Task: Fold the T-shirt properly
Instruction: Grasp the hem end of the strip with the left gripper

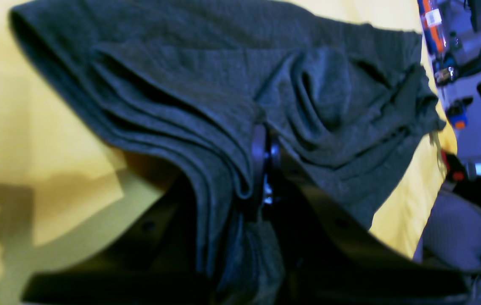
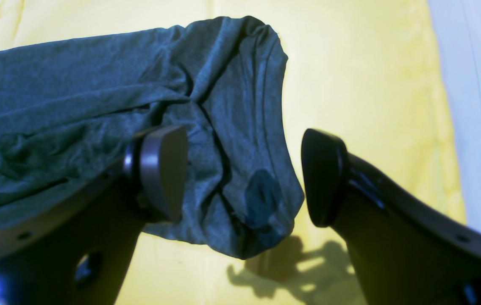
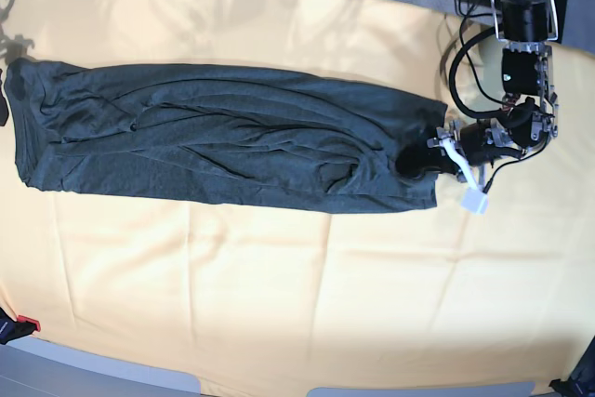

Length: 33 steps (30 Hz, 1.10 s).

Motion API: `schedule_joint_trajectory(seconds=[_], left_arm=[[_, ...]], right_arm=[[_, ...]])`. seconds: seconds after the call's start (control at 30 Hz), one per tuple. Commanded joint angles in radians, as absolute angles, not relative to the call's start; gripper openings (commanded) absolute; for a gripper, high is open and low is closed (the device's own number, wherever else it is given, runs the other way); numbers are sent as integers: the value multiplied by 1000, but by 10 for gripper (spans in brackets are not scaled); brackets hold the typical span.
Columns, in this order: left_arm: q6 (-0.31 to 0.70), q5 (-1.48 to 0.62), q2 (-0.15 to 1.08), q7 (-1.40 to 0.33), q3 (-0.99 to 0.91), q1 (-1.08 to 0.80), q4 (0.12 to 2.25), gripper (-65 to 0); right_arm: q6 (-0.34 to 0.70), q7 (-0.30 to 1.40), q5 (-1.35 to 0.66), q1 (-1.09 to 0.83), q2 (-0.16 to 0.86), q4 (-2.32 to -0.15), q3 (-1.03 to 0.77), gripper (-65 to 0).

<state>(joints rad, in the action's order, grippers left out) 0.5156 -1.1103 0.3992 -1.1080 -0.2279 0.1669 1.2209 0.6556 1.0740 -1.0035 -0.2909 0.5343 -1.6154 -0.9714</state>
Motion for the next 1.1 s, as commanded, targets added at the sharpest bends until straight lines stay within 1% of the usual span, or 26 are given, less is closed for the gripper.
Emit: schedule_joint_trajectory(seconds=[0.0,0.2,0.33,0.5,0.57,0.7,0.73,0.9,1.07], left_arm=[[509,-1112,416,-1107,-260,190,1227,-650],[508,-1107,452,-1107,-363,197,1227,-650],[508,-1108,495,-1106,-364,197,1227,-650],[513,-1150,514,-1107,-364,197,1227,-650],[560,-1217,512,-1121,-364,197,1227,-650],[698,-1484,512,-1232,-364,197,1227,-650],[698,-1484,509,-1259,-364,198,1229,-650],[698,-1484,479,-1261,-361,200,1293,-650],[698,-1484,406,-1258,-319,200,1347,-650]], right_arm=[[659,1060,-1021,-286,561,-1629,-981,-213],[660,1060,-1021,-291,561,-1629,-981,-213],[660,1059,-1021,-291,561,-1629,-981,-213],[660,1058,-1022,-290,560,-1629,-981,-213],[659,1058,-1023,-290,560,-1629,-981,-213],[660,1059,-1025,-291,560,-1629,-981,-213],[660,1059,-1025,-291,560,-1629,-981,-213],[660,1059,-1024,-291,559,-1628,-981,-213],[659,1059,-1024,-291,559,-1628,-981,-213]])
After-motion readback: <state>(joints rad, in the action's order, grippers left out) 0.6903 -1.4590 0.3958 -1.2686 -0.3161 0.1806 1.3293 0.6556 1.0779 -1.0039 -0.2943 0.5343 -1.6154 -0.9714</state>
